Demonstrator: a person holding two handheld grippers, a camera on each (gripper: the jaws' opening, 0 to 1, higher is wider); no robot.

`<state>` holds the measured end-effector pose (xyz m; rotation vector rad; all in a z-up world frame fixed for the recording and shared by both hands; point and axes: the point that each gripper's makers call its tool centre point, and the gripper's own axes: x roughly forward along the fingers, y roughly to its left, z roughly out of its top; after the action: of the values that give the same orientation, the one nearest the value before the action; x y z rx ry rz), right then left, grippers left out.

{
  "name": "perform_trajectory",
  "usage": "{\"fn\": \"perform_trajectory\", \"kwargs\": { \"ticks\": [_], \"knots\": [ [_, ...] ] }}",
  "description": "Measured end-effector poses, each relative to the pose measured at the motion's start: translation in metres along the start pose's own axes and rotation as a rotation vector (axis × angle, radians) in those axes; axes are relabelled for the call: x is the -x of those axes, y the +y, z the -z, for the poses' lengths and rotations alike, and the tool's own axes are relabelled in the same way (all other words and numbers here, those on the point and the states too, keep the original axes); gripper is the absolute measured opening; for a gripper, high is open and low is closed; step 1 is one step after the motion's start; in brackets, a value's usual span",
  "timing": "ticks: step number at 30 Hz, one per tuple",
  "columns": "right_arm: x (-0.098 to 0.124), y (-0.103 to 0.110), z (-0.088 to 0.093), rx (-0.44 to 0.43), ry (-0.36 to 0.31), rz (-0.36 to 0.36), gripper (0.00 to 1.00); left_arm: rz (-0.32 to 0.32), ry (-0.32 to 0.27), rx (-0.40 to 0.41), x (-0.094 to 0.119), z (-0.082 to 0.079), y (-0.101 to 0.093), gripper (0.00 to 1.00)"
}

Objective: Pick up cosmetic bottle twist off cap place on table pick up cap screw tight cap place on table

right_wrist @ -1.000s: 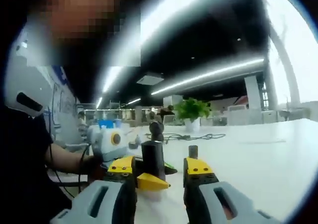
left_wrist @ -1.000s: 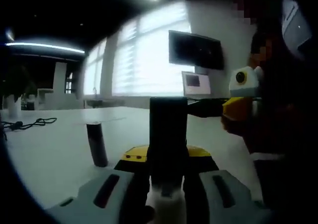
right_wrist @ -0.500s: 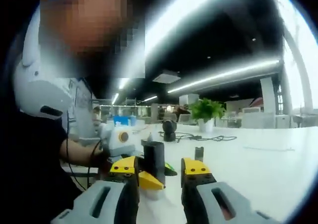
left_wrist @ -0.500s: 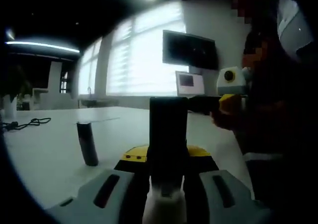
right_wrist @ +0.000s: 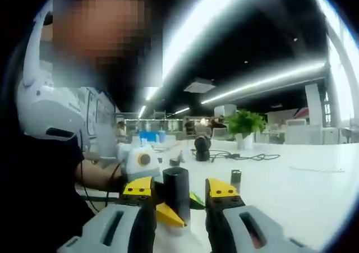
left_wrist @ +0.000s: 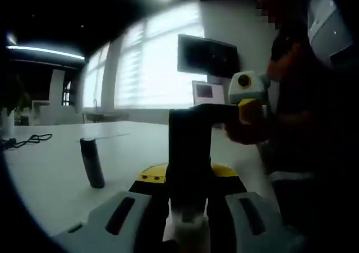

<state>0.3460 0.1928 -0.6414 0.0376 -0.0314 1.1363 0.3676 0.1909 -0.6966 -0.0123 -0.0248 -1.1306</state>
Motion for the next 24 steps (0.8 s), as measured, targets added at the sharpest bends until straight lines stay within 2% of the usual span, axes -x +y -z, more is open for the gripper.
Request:
{"fn": "perform_trajectory", "kwargs": {
  "ticks": [9, 13, 14, 18, 21, 24],
  "knots": [
    [-0.018, 0.013, 0.005, 0.025, 0.059, -0.113, 0.29, 0.038, 0.001, 0.006, 0.001, 0.000, -0.008, 0.15],
    [-0.024, 0.017, 0.002, 0.018, 0.051, -0.113, 0.30, 0.038, 0.002, 0.006, 0.001, -0.001, -0.009, 0.15],
    [-0.026, 0.012, 0.001, 0.014, 0.048, -0.079, 0.31, 0.034, 0.004, 0.007, 0.001, -0.001, -0.008, 0.15],
    [-0.033, 0.023, 0.007, 0.020, 0.055, -0.099, 0.31, 0.041, 0.002, 0.006, 0.002, -0.001, -0.010, 0.15],
    [-0.039, 0.020, 0.012, 0.024, 0.059, -0.095, 0.30, 0.046, 0.002, 0.008, 0.002, -0.001, -0.011, 0.15],
    [-0.042, 0.016, 0.009, -0.005, 0.038, -0.087, 0.28, 0.047, 0.002, 0.008, 0.002, -0.001, -0.011, 0.15]
  ]
}}
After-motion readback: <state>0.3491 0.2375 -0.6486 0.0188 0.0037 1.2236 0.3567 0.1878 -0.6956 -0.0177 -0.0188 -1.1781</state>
